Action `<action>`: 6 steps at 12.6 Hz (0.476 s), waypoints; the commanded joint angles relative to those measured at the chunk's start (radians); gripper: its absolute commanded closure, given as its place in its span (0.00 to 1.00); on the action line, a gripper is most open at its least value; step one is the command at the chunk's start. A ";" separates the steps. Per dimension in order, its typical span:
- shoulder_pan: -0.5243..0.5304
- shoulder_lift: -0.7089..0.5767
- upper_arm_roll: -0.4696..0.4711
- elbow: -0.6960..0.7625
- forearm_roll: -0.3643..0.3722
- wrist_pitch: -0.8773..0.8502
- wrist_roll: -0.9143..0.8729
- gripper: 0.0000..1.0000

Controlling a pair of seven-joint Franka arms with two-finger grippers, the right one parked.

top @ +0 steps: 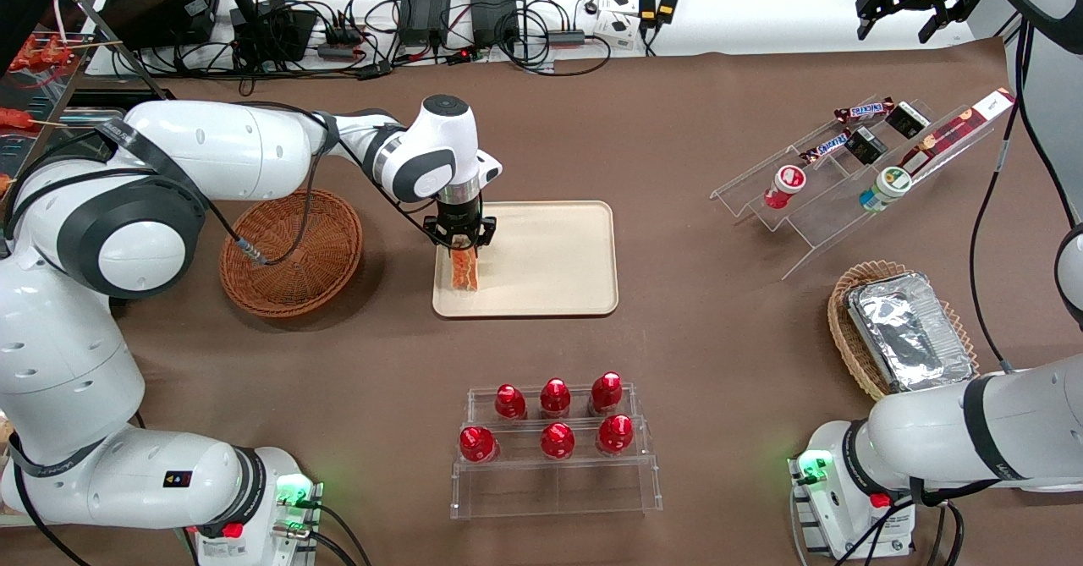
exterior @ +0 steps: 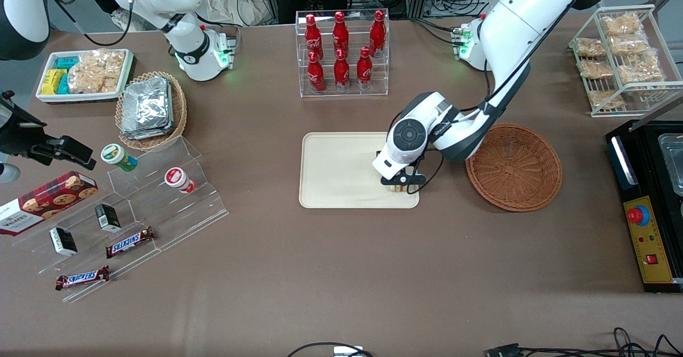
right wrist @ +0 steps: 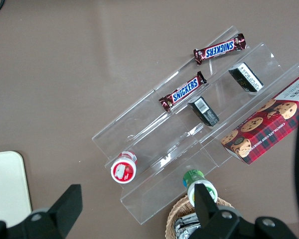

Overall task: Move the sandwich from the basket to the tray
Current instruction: 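Lower the sandwich onto the tray and open the left gripper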

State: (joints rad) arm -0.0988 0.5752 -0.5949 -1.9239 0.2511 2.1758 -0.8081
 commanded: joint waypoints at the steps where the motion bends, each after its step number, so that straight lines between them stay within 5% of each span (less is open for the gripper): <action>1: 0.007 -0.018 -0.005 0.009 0.005 -0.028 -0.016 0.00; 6: 0.010 -0.133 -0.008 0.164 -0.045 -0.331 0.000 0.00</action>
State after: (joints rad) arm -0.0930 0.5246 -0.5973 -1.7983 0.2410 1.9426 -0.8090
